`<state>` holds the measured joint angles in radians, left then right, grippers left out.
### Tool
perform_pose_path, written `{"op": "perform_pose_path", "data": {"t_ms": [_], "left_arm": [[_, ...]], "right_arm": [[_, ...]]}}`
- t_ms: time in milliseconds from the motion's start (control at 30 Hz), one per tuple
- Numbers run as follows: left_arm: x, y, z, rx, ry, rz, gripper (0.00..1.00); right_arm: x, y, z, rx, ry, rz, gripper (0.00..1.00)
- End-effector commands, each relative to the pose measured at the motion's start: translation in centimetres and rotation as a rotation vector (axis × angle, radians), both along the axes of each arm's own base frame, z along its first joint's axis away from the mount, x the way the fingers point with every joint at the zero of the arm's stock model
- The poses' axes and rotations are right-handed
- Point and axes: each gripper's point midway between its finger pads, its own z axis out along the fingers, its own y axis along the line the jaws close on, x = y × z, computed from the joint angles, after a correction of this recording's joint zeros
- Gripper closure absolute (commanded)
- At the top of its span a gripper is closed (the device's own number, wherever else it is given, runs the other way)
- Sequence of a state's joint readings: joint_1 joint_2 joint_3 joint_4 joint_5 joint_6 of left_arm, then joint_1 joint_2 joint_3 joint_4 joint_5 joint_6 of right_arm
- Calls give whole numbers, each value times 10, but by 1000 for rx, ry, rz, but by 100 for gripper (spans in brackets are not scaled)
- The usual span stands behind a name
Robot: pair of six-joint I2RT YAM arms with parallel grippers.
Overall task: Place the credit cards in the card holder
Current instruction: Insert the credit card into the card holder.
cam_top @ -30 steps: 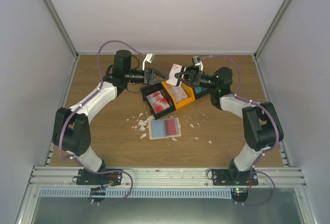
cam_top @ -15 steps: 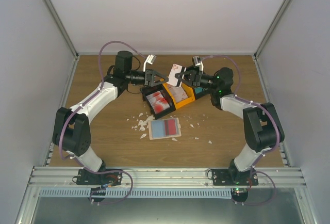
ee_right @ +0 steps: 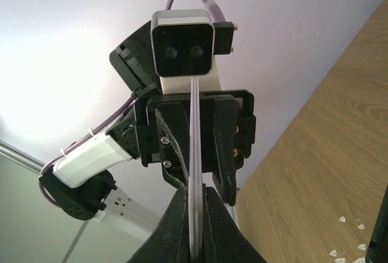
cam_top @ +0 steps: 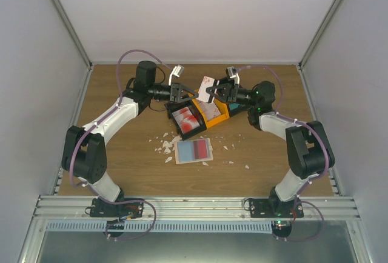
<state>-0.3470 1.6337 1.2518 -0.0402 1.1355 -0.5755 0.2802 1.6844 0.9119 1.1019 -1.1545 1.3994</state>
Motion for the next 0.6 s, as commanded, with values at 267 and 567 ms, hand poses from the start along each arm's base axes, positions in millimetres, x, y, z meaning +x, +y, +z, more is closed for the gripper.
{"op": "perform_pose_path", "data": {"t_ms": [267,567], "left_arm": [[-4,2,8,-31,-38,-17,72],[-7,2,10,-38,-44,-26,64]], "right_arm": [[-19,-5,19,62,-67,46,100],[-19,-5,21,65,-67,46,99]]}}
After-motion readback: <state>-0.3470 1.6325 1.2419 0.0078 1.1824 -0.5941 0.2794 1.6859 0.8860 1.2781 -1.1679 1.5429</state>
